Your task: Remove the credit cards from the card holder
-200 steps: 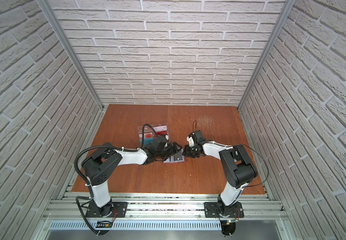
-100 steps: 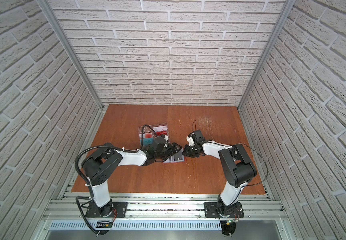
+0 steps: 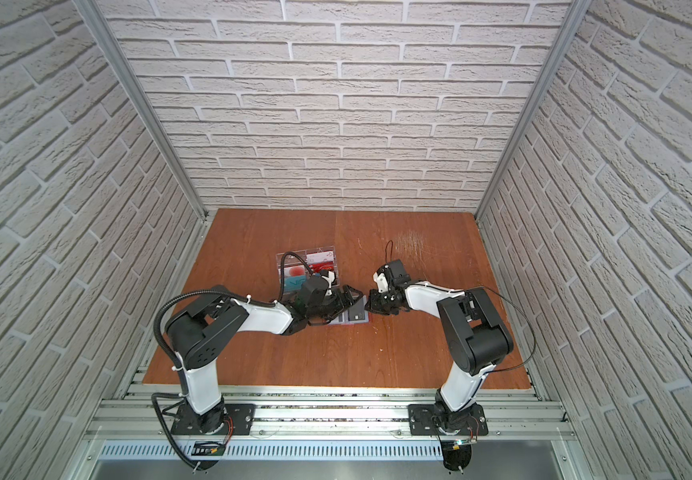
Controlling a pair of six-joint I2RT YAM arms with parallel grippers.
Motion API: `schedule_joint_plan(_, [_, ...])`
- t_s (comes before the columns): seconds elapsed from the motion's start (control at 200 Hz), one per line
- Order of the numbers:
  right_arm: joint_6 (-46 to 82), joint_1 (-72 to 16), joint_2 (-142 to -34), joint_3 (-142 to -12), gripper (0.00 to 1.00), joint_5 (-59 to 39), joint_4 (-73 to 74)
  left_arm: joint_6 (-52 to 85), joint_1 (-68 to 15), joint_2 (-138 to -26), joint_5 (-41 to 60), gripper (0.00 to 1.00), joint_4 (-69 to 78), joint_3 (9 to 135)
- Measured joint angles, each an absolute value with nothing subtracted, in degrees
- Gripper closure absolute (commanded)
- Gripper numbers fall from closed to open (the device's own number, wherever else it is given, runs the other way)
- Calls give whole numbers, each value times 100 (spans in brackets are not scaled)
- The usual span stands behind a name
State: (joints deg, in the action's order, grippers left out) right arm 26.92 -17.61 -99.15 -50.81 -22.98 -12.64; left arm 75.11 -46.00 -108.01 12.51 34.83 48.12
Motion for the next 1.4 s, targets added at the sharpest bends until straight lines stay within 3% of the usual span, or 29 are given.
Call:
schedule_joint_plan(0.74, [2829,-1728,-9974,-5081,83,-2418,-1179,7572,-4591,-10829,1319,16,4040,4541])
schedule_joint_plan(1.295, [2836,-1721,-9998,-5085,83,-2458,-1129,7629,-4600,-10840,1459,23,4375,4383])
schedule_joint_plan(1.4, [2856,-1721,-9998,-5085,83,-2469,-1122,7631,-4600,-10860,1459,29,4377,4383])
